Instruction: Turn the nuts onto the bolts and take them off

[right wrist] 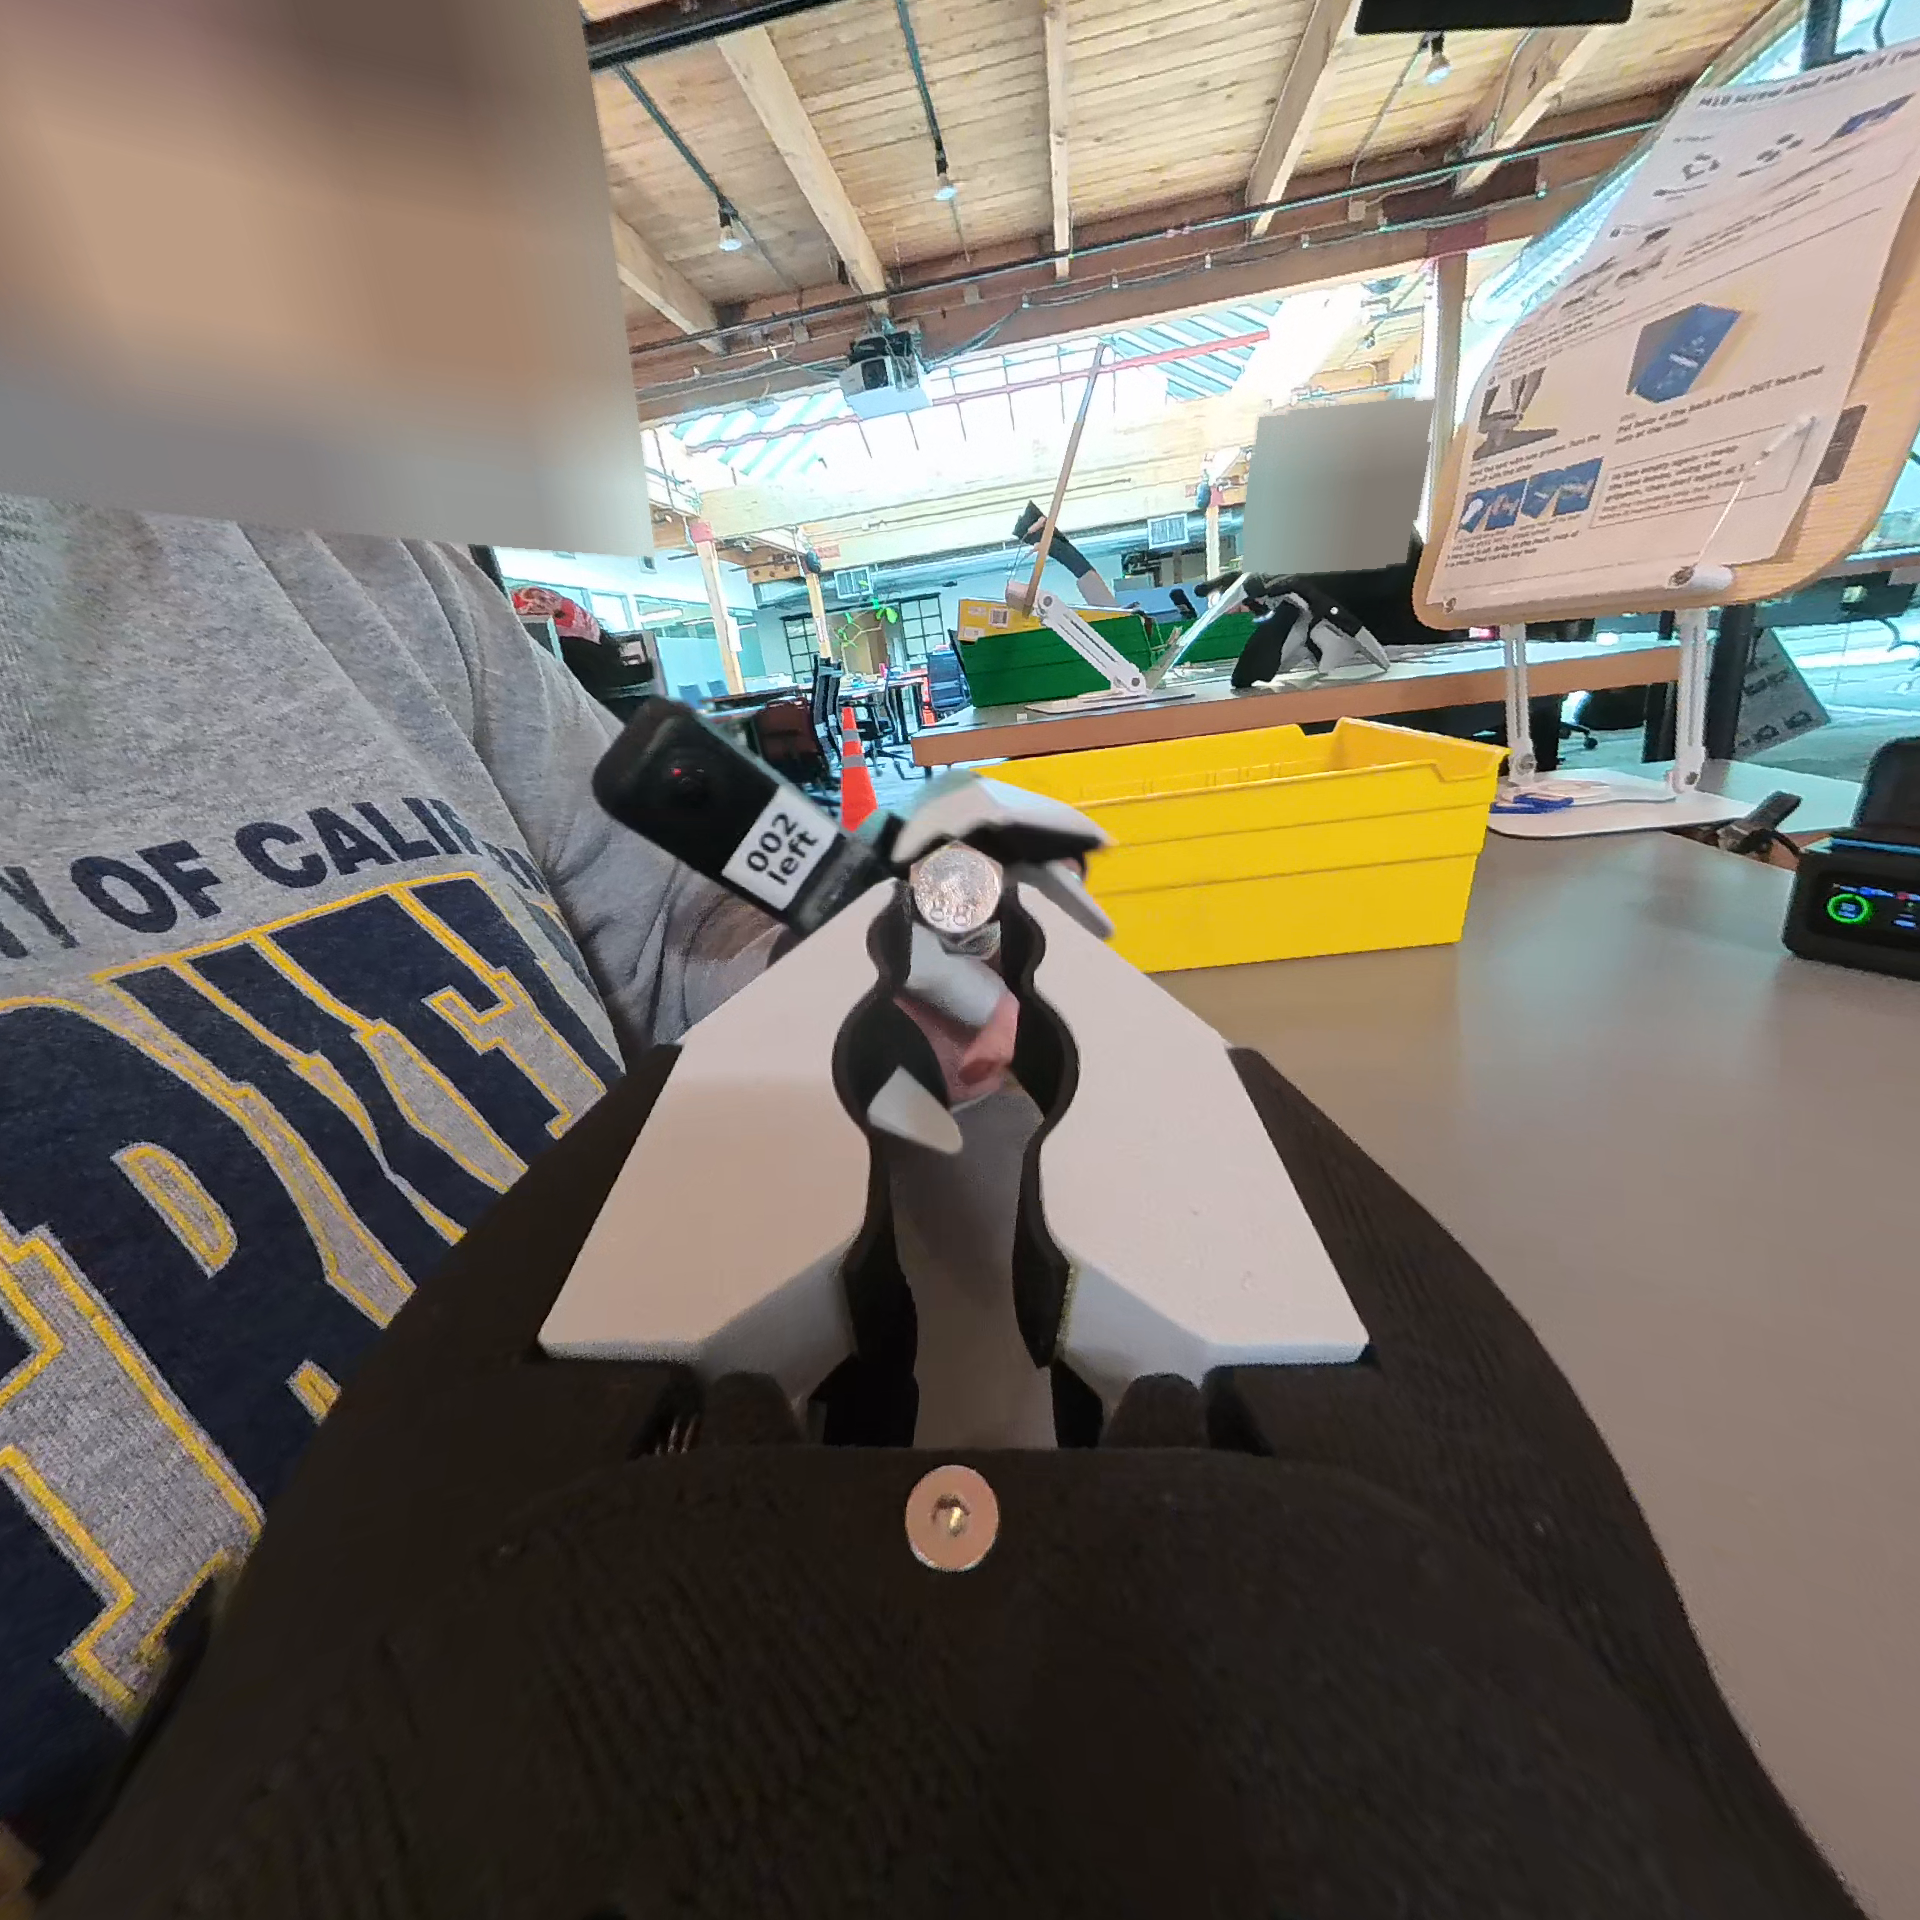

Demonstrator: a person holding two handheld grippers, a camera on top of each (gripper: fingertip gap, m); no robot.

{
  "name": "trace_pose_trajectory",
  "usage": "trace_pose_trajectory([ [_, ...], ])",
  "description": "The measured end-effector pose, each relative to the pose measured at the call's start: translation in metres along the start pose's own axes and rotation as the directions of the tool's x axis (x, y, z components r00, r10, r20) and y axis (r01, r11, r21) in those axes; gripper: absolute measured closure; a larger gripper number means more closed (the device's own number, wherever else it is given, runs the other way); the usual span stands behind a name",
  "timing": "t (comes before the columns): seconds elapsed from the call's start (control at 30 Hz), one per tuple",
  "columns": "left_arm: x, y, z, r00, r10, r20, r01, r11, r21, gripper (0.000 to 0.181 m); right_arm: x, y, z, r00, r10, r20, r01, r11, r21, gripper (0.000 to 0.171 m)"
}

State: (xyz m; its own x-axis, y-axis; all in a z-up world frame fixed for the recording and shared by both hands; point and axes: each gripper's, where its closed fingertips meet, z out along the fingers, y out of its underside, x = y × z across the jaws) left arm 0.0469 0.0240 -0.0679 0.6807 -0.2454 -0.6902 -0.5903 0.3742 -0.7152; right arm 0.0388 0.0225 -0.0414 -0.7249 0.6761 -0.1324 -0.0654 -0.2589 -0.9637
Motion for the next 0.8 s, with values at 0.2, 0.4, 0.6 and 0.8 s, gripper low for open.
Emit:
trace_pose_trajectory([
  [0.2, 0.009, -0.007, 0.000, 0.993, 0.118, 0.005, -0.118, 0.993, 0.019, 0.107, -0.002, -0.002, 0.000, 1.000, 0.012, 0.014, -0.012, 1.000, 0.015, 0.156],
  [0.4, 0.000, 0.032, 0.012, 1.000, -0.009, 0.003, 0.010, 0.985, -0.171, 0.103, -0.005, -0.004, 0.002, 0.999, 0.018, 0.033, -0.019, 0.999, 0.030, 0.157],
  [0.6, -0.002, -0.013, -0.004, 0.983, 0.162, 0.086, -0.166, 0.985, 0.043, 0.108, -0.003, -0.002, 0.002, 0.999, 0.031, 0.028, -0.031, 0.999, 0.018, 0.156],
  [0.8, 0.002, 0.017, 0.008, 0.982, 0.184, 0.042, -0.179, 0.978, -0.104, 0.114, -0.008, -0.005, 0.002, 0.998, 0.034, 0.052, -0.036, 0.999, 0.035, 0.157],
])
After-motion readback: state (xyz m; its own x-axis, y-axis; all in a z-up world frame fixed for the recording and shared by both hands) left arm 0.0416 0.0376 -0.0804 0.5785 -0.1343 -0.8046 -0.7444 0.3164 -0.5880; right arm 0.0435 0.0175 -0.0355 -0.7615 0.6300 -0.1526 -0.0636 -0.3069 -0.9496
